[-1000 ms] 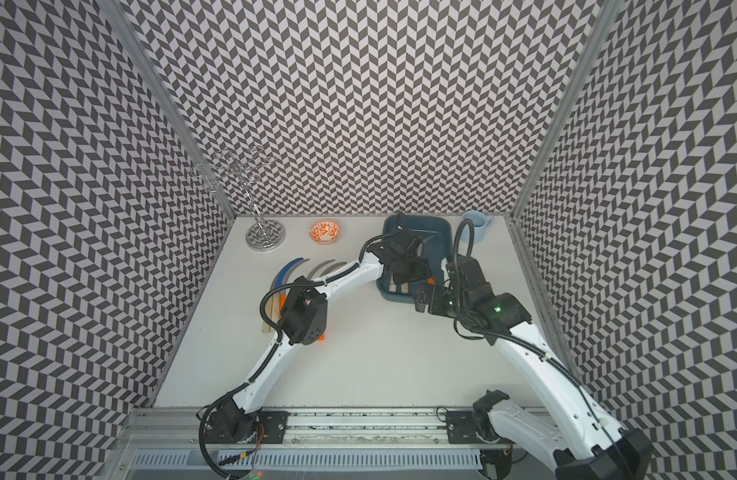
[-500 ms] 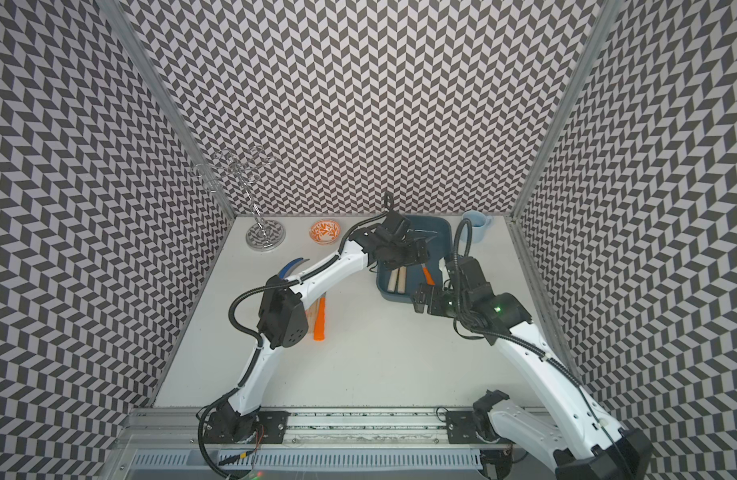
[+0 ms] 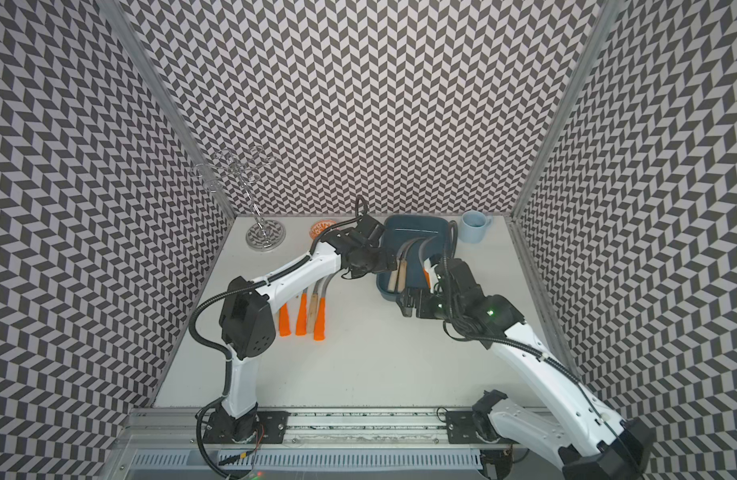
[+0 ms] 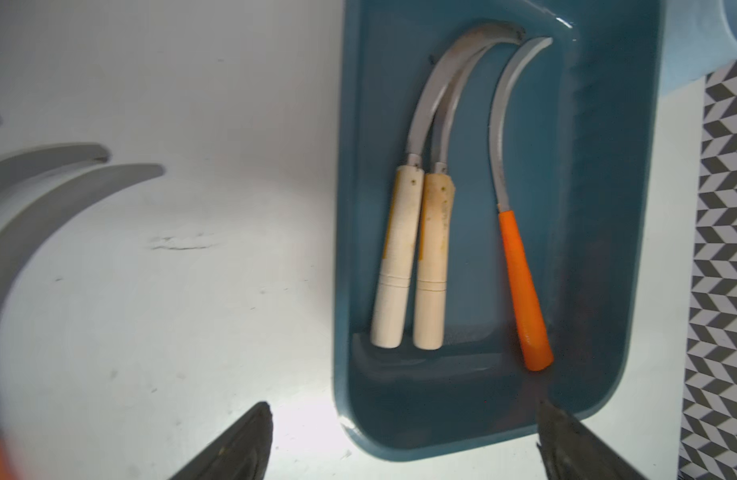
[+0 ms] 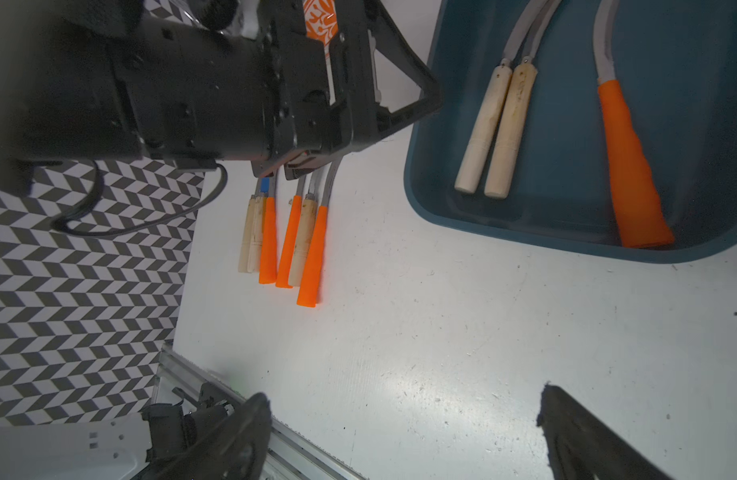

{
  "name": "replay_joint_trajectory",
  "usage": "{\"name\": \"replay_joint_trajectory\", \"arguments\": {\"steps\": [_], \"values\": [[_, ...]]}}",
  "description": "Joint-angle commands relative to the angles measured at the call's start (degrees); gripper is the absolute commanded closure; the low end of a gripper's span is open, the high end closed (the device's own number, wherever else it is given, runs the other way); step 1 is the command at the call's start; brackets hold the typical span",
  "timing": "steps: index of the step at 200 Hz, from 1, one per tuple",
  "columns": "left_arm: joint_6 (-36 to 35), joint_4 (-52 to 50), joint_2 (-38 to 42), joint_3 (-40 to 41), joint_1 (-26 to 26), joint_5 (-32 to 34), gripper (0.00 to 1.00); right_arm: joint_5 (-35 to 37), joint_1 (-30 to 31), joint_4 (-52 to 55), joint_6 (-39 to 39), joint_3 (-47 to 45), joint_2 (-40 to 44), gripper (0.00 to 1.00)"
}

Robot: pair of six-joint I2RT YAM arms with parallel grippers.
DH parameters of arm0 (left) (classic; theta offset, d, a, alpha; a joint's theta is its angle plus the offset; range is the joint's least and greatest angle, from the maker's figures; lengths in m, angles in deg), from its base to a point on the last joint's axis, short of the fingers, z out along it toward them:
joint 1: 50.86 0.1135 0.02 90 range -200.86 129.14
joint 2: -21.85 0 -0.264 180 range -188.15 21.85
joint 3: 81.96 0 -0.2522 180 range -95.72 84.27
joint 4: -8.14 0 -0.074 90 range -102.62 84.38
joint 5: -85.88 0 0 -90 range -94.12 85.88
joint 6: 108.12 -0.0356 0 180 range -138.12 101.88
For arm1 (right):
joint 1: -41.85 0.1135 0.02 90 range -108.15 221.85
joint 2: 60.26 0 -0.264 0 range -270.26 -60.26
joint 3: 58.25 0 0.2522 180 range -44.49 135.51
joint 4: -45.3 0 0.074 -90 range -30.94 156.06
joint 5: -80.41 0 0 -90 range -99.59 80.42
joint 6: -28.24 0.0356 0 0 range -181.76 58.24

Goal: Put small sickles into storage boxes
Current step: Adjust the sickle at the center of the board.

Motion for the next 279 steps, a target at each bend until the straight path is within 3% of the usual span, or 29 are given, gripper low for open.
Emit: {"name": "replay_joint_trajectory", "arguments": {"steps": [1,64,135,204,225,262,279], "values": [[-0.88,-1.82,5.64,4.61,0.86,5.13,0.01,2.08,3.51,-4.86,3.31,0.56,-0.66,0.0],[0.19,1.78,19.19,25.88,3.66,7.8,0.12,4.25,13.12,-7.43,8.91,0.02,-3.84,0.0],[0.13,3.22,28.6,42.05,6.15,9.43,0.24,7.68,22.4,-10.77,14.57,-1.34,-6.43,0.01],[-0.4,5.28,31.4,49.45,6.69,8.48,0.44,10.73,29.84,-12.9,18.79,-0.89,-10.9,0.0],[-0.65,6.08,31.17,50.37,6.72,8.18,0.46,11.43,30.49,-12.83,19.5,-0.89,-11.16,0.0],[-0.93,7.39,29.9,50.24,6.56,7.33,0.58,12.47,30.56,-12.46,20.26,-1.49,-10.25,0.0],[-1.08,7.93,29.0,49.82,6.39,7.5,0.58,12.74,30.54,-12.12,20.35,-1.55,-10.16,0.0]]}}
